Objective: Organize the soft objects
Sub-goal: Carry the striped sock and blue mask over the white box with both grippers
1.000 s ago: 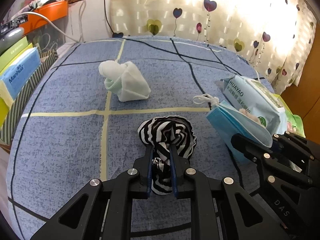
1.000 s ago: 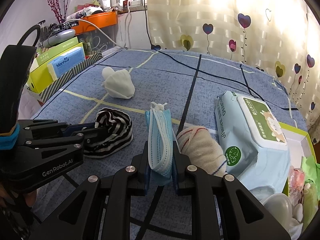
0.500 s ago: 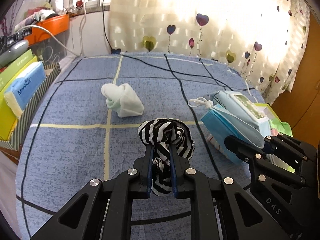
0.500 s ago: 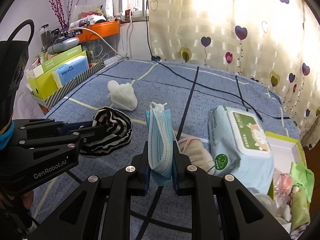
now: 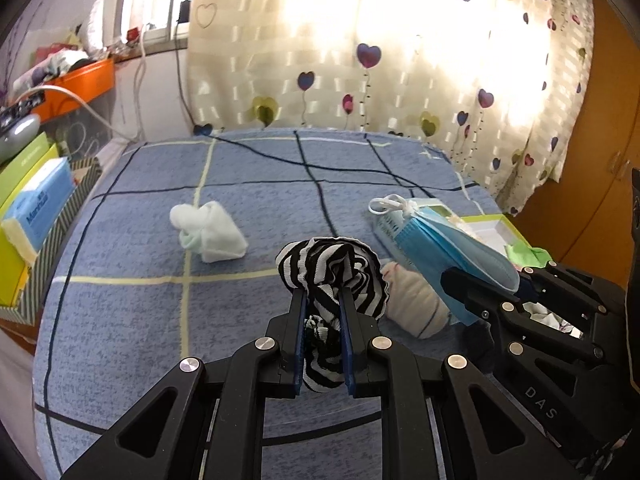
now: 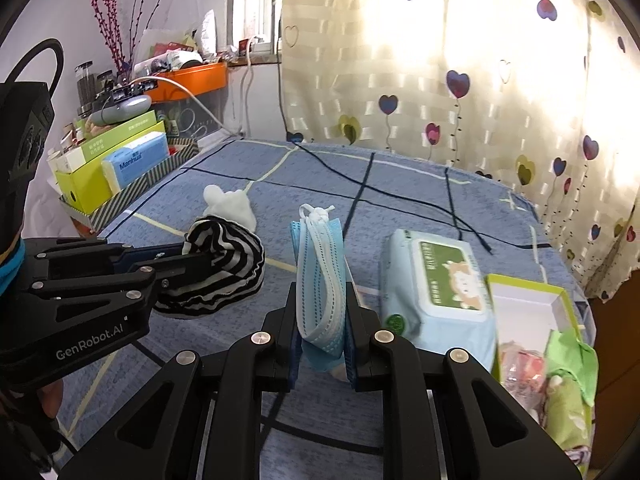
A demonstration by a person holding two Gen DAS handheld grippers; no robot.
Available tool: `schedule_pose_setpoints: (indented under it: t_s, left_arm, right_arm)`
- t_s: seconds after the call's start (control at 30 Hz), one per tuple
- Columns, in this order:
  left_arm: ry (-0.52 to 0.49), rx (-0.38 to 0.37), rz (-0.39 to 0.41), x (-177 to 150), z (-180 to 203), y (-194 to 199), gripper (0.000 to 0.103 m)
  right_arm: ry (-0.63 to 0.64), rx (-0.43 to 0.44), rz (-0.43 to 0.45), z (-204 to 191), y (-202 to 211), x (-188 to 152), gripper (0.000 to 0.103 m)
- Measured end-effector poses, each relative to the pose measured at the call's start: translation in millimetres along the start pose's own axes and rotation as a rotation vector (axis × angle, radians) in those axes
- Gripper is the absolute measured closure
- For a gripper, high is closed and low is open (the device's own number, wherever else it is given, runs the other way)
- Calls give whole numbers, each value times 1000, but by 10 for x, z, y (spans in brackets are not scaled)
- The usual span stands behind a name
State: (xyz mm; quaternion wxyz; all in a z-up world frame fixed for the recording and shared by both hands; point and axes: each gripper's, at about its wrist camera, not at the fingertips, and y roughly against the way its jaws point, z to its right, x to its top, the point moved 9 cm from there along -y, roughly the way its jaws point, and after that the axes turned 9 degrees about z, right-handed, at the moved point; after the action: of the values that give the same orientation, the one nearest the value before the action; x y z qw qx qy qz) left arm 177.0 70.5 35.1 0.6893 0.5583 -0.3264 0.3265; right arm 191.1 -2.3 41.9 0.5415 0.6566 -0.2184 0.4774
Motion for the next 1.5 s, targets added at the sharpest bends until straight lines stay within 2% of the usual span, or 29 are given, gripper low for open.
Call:
schedule_pose_setpoints:
  t_s: [0.37, 0.7, 1.13, 1.5]
  left_arm:
    - [-57, -76, 11, 136, 455, -38, 89]
    - [-104, -152, 15, 269, 951, -146, 89]
    - [-119, -264, -34, 298, 1628, -453, 89]
    - [-165, -306, -96, 288, 2112, -817, 89]
  right_arm:
    - [-17, -68, 18, 379, 243, 20, 85]
    - [-53, -147, 26, 905, 464, -18, 85]
    - [-115, -248, -6, 1674, 664, -201, 85]
    - [-125, -288, -68, 2230, 588, -353, 85]
